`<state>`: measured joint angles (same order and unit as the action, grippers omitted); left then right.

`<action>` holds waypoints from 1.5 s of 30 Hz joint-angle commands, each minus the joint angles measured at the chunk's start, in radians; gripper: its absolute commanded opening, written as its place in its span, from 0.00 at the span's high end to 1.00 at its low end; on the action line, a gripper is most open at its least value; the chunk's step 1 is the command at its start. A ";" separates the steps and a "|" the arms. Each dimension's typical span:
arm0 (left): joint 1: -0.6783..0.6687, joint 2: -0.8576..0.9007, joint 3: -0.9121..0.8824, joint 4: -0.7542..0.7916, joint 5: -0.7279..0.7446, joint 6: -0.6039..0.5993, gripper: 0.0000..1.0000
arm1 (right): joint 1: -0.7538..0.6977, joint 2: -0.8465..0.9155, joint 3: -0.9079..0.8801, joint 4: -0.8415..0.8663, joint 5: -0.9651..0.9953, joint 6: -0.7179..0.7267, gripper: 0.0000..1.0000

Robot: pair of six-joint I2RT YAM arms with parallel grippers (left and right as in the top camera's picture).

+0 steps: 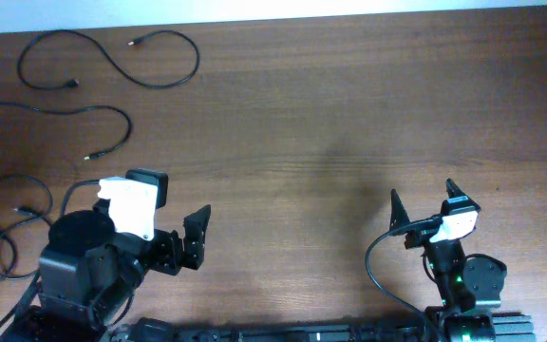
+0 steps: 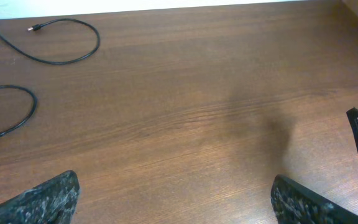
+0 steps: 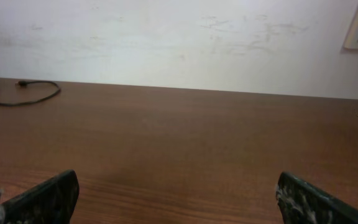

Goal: Untangle cables

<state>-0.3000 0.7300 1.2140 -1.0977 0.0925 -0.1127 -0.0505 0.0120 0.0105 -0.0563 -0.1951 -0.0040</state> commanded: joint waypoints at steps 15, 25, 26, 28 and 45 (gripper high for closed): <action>0.066 -0.055 -0.027 -0.077 -0.011 -0.005 0.01 | 0.004 -0.008 -0.005 -0.008 0.013 -0.003 0.02; 0.267 -0.437 -0.512 0.332 -0.011 0.039 0.01 | 0.004 -0.008 -0.005 -0.008 0.013 -0.003 0.02; 0.271 -0.439 -0.551 0.384 -0.011 0.039 0.01 | 0.004 -0.008 -0.005 -0.008 0.013 -0.003 0.01; 0.277 -0.446 -0.647 0.542 -0.011 0.039 0.01 | 0.004 -0.008 -0.005 -0.008 0.013 -0.003 0.01; 0.275 -0.725 -1.205 1.197 -0.012 0.039 0.01 | 0.004 -0.008 -0.005 -0.008 0.013 -0.003 0.02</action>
<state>-0.0212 0.0147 0.0254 0.1165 0.0891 -0.0895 -0.0509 0.0120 0.0105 -0.0563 -0.1913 -0.0048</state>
